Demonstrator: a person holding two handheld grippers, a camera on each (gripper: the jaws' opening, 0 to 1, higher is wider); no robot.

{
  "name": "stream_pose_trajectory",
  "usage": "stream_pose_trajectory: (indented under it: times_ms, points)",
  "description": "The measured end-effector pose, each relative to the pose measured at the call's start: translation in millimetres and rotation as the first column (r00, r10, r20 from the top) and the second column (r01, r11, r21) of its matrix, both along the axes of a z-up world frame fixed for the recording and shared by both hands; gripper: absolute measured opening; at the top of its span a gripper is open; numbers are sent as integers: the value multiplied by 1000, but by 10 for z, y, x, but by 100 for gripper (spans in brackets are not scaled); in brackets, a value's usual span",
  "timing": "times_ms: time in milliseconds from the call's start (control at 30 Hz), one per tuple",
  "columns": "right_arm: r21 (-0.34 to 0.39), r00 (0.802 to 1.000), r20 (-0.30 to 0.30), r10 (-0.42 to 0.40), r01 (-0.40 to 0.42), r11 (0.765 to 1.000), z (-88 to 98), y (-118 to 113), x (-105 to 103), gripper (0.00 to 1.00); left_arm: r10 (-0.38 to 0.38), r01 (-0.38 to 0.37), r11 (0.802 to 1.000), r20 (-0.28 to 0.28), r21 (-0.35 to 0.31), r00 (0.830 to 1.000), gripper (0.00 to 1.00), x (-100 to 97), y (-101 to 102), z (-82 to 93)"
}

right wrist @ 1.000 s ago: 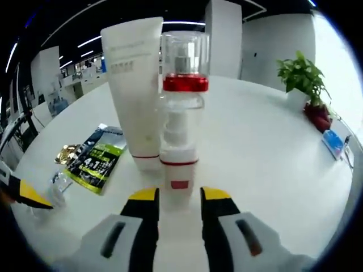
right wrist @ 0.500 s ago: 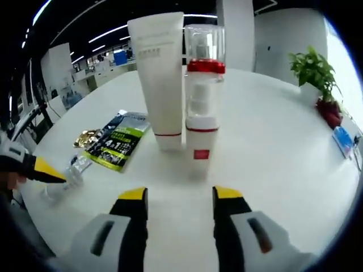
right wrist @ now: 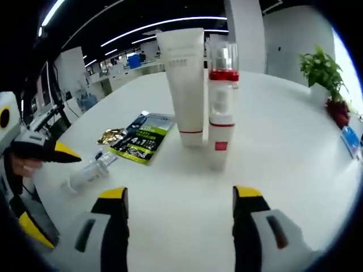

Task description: Arrange the skincare products in the storage area until every visible bottle or jar stands upright without overlapping.

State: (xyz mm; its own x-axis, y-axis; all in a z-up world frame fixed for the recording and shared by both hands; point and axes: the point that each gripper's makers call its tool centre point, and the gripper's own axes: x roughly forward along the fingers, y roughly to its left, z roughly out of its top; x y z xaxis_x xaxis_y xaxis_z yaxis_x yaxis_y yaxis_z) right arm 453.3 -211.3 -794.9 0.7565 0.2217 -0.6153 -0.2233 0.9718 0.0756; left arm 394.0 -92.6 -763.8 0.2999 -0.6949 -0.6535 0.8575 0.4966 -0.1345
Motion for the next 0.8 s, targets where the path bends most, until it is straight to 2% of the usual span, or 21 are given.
stream_pose_trajectory:
  times_ms: [100,300,800]
  points:
    - [35,999,11,30,-30,999,59,77,-58,83,33,-33,999,-7,-5,999,87,-4,91,11]
    - [56,997,15,82,-83,995,144,192,-184,88,106,-107,994,-33,-31,994,89,-35,258,67]
    - [88,987,51,153,-157,984,407,252,-353,92,209,-211,977,-56,-41,976,94,-133,537,107]
